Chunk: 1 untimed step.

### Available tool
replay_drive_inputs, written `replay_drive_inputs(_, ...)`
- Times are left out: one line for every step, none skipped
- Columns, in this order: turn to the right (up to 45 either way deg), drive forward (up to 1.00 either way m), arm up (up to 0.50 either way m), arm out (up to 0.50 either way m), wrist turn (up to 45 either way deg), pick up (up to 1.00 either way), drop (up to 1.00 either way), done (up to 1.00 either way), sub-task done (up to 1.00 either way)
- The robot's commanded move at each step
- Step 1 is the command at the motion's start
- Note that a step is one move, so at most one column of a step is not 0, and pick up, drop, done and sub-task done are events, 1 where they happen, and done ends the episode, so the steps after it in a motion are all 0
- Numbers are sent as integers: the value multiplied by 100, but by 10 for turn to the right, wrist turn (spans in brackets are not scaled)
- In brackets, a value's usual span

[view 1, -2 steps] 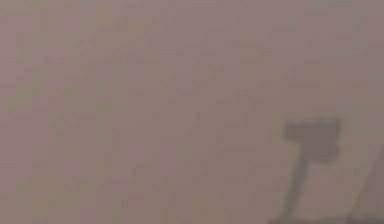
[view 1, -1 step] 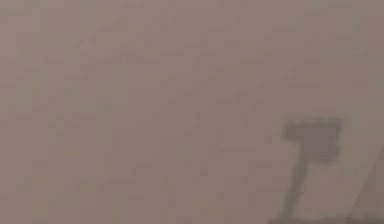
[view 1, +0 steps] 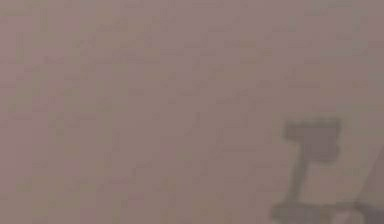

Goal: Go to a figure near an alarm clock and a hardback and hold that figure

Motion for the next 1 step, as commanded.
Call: replay_drive_inputs(0,0,0,0,0,0,0,100,0)
